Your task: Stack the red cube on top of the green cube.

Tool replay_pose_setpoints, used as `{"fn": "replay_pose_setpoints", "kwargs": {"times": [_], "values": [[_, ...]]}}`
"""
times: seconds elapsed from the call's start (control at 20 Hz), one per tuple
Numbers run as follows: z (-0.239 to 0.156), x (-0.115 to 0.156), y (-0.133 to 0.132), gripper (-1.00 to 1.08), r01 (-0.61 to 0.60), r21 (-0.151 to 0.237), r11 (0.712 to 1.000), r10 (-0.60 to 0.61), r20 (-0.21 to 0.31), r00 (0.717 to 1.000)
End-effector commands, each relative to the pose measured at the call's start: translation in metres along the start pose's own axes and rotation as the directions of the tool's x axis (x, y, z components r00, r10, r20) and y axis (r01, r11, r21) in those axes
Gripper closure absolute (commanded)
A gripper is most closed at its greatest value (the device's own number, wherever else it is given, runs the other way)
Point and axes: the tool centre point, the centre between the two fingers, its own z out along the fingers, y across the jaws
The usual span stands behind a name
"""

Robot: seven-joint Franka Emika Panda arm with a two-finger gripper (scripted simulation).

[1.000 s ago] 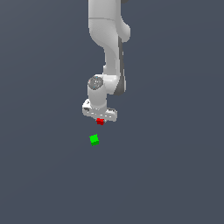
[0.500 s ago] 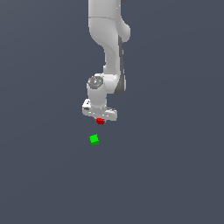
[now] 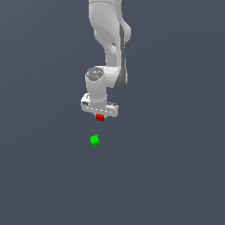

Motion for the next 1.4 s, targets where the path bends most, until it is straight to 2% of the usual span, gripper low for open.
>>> {"fn": "replay_pose_setpoints", "kwargs": {"times": [0.0,0.5,0.95,1.35], "values": [[-0.017,0.000,0.000,1.08,0.000,0.000,1.000,0.000,-0.001,1.000],[-0.054,0.001,0.000,1.08,-0.001,-0.001,1.000,0.001,-0.001,1.000],[-0.053,0.005,0.000,1.08,0.000,0.000,1.000,0.000,-0.001,1.000],[-0.042,0.029,-0.001,1.08,0.000,0.000,1.000,0.000,-0.001,1.000]]}}
